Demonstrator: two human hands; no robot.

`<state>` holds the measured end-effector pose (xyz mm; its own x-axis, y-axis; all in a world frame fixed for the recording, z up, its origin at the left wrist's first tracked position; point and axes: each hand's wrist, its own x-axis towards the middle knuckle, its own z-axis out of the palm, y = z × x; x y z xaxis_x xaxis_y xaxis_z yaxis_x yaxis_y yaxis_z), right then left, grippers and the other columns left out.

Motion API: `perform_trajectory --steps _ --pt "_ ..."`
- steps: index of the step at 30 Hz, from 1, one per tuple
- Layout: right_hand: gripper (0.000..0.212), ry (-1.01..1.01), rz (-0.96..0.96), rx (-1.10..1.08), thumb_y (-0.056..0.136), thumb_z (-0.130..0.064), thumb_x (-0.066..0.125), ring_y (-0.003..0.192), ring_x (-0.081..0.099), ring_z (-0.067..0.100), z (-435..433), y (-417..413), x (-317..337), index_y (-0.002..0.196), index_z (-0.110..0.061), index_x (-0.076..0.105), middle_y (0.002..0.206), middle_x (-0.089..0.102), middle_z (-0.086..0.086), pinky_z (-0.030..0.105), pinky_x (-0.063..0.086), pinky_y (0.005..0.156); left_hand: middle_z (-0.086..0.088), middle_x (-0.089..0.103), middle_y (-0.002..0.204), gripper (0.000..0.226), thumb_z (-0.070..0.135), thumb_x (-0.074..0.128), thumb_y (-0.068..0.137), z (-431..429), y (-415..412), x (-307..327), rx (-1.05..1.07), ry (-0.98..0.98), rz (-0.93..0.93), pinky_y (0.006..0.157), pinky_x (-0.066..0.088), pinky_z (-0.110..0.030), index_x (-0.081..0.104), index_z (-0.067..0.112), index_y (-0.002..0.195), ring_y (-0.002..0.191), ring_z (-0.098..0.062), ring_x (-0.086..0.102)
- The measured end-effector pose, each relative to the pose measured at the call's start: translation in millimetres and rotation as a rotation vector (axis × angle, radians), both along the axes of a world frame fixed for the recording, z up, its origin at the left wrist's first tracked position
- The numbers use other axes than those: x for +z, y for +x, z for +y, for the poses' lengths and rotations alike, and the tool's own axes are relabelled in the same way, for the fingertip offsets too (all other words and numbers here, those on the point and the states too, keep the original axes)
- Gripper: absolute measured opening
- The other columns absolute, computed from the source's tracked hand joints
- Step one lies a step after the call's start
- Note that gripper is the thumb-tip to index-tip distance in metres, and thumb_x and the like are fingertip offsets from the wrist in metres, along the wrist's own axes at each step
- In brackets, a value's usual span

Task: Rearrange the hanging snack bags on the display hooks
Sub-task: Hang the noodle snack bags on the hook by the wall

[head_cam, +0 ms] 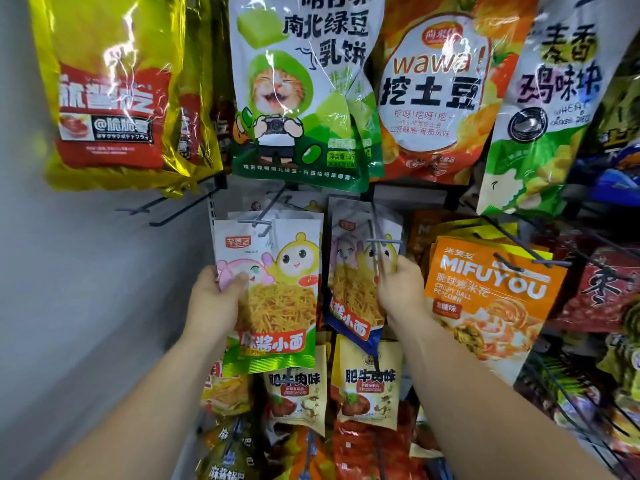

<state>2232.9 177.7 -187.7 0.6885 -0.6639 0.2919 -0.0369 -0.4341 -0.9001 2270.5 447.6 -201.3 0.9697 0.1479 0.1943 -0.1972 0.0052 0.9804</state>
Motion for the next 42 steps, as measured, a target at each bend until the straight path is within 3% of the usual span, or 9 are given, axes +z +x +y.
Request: perform_trajectory --steps 5,11,16,21,26,30,35,39,42 --pt "0.048 -0.037 -0.006 0.003 0.104 -0.051 0.047 0.072 0.064 0.03 9.2 -36.1 -1.0 0.079 -0.011 0.06 0.074 0.065 0.009 0.046 0.053 0.067 -0.002 0.081 0.103 0.014 0.014 0.062 0.102 6.4 -20.9 0.1 -0.064 -0.023 0.001 0.079 0.058 -0.043 0.073 0.021 0.108 0.093 -0.027 0.075" --pt "0.046 -0.078 -0.066 0.081 0.107 -0.03 0.053 0.059 0.044 0.02 16.1 -84.7 5.3 0.067 -0.009 0.047 0.062 0.045 0.006 0.036 0.03 0.058 0.008 0.076 0.079 0.016 0.014 0.061 0.102 14.5 -62.2 4.1 -0.005 -0.045 -0.055 0.063 0.049 -0.035 0.076 0.019 0.103 0.07 -0.023 0.063" --pt "0.046 -0.138 -0.055 0.113 0.107 -0.028 0.054 0.056 0.045 0.018 21.0 -106.0 11.9 0.064 -0.012 0.047 0.06 0.049 0.005 0.035 0.028 0.055 0.001 0.082 0.097 0.017 0.013 0.062 0.098 11.7 -81.5 20.1 0.032 -0.024 -0.076 0.089 0.059 -0.053 0.078 0.018 0.1 0.097 -0.031 0.076" --pt "0.047 -0.129 -0.077 0.169 0.106 -0.035 0.053 0.057 0.05 0.02 18.5 -125.5 5.2 0.064 -0.014 0.047 0.057 0.048 0.001 0.037 0.035 0.057 0.008 0.079 0.08 0.014 0.011 0.065 0.096 14.3 -104.5 23.6 0.143 0.055 -0.1 0.071 0.052 -0.037 0.076 0.016 0.088 0.068 -0.012 0.066" --pt "0.048 -0.142 -0.111 0.233 0.106 -0.032 0.054 0.049 0.043 0.012 15.7 -135.7 6.1 0.061 -0.017 0.043 0.052 0.042 -0.006 0.036 0.032 0.054 0.007 0.081 0.088 0.015 0.009 0.063 0.098 24.8 -135.8 6.0 0.239 0.049 -0.051 0.075 0.053 -0.032 0.077 0.012 0.095 0.077 -0.013 0.071" --pt "0.048 -0.085 -0.103 0.312 0.104 -0.036 0.055 0.045 0.04 0.009 12.5 -139.8 -8.6 0.061 -0.017 0.045 0.048 0.042 -0.006 0.034 0.031 0.052 0.003 0.081 0.085 0.01 0.023 0.067 0.094 36.5 -155.7 -15.1 0.339 0.06 0.056 0.083 0.058 -0.047 0.077 0.021 0.094 0.086 -0.029 0.074" --pt "0.045 -0.034 0.009 0.427 0.103 -0.043 0.052 0.068 0.066 0.029 14.9 -132.8 -36.7 0.082 -0.006 0.067 0.07 0.067 0.012 0.05 0.055 0.068 -0.004 0.081 0.094 0.038 0.049 0.065 0.078 49.0 -180.0 -40.7 0.462 0.037 0.155 0.088 0.057 -0.068 0.076 0.027 0.108 0.097 -0.039 0.076" --pt "0.046 -0.015 0.075 0.487 0.102 -0.044 0.053 0.074 0.069 0.033 28.0 -124.4 -52.8 0.09 -0.002 0.069 0.079 0.072 0.016 0.05 0.057 0.07 -0.004 0.079 0.087 0.032 0.051 0.062 0.08 59.6 -190.3 -51.0 0.628 0.051 0.136 0.085 0.058 -0.057 0.074 0.029 0.1 0.089 -0.035 0.074" --pt "0.046 -0.016 0.094 0.525 0.103 -0.041 0.054 0.073 0.067 0.034 49.1 -114.9 -53.5 0.086 -0.001 0.067 0.076 0.069 0.018 0.047 0.055 0.07 -0.01 0.074 0.085 0.028 0.039 0.065 0.093 74.5 -192.0 -53.6 0.669 0.011 0.085 0.077 0.05 -0.039 0.069 0.012 0.092 0.079 -0.022 0.061"
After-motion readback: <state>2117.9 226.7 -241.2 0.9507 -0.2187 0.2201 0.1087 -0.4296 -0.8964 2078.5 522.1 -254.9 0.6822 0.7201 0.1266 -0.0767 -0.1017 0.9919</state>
